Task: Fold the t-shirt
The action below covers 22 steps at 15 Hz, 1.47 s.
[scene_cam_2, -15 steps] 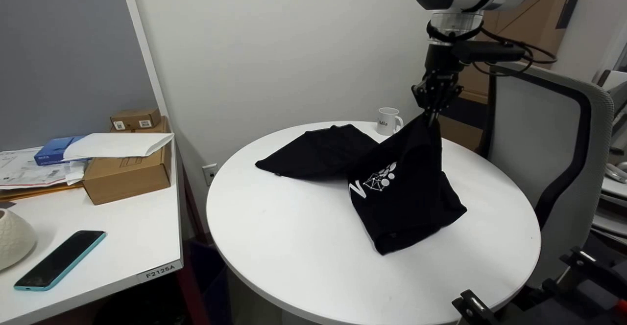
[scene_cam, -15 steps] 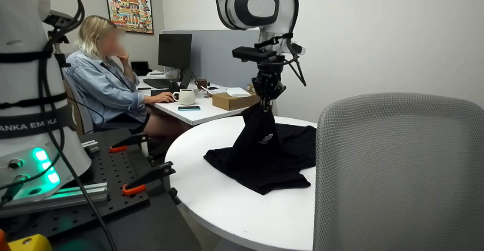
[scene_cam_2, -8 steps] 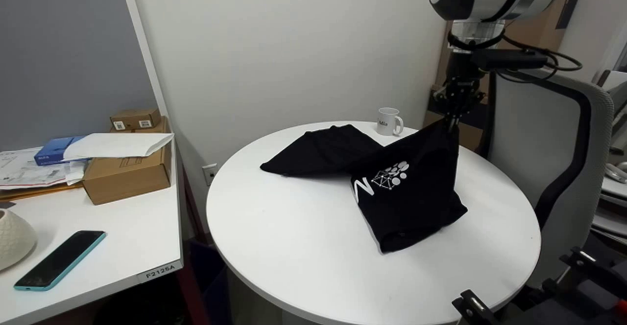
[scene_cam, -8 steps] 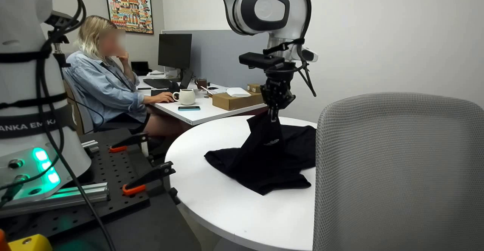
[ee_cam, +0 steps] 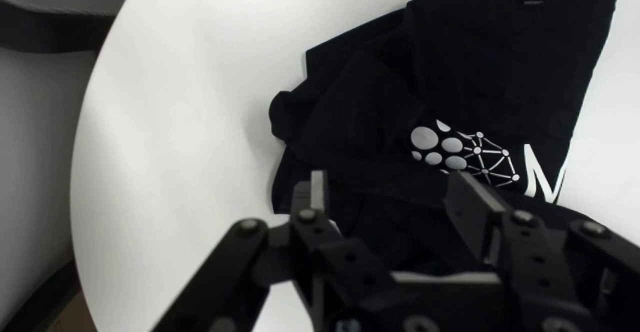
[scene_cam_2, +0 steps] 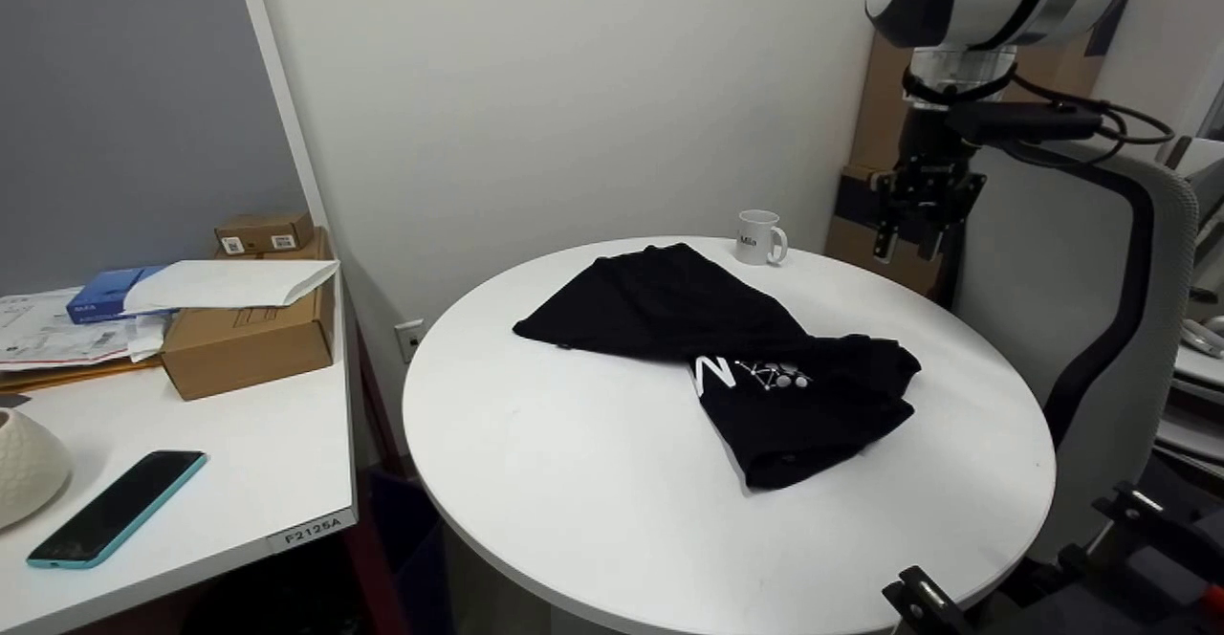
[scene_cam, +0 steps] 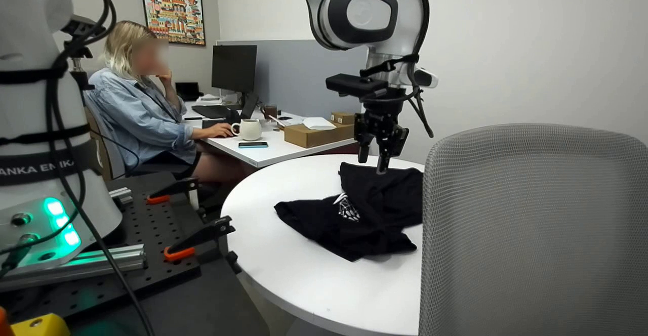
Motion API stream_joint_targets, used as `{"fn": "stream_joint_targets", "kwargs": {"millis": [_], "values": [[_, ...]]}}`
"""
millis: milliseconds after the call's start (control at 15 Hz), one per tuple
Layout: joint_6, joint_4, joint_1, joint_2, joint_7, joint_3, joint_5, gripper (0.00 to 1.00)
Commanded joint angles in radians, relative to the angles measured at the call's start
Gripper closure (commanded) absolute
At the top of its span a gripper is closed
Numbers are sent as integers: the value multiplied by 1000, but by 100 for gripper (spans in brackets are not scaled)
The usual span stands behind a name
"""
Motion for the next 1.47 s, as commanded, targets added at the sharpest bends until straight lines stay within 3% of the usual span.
{"fn": "stream_joint_targets", "kwargs": {"millis": [0,133,267,667,1000,1400], "values": [[-3,13,1,-12,25,11,-13,6],[-6,19,16,-33,27,23,-20,0],[14,3,67,-65,34,33,-120,0],[84,44,222,-72,53,176,-183,0],[63,235,322,72,133,210,-286,0],[-12,530,358,297,138,200,-330,0]]}}
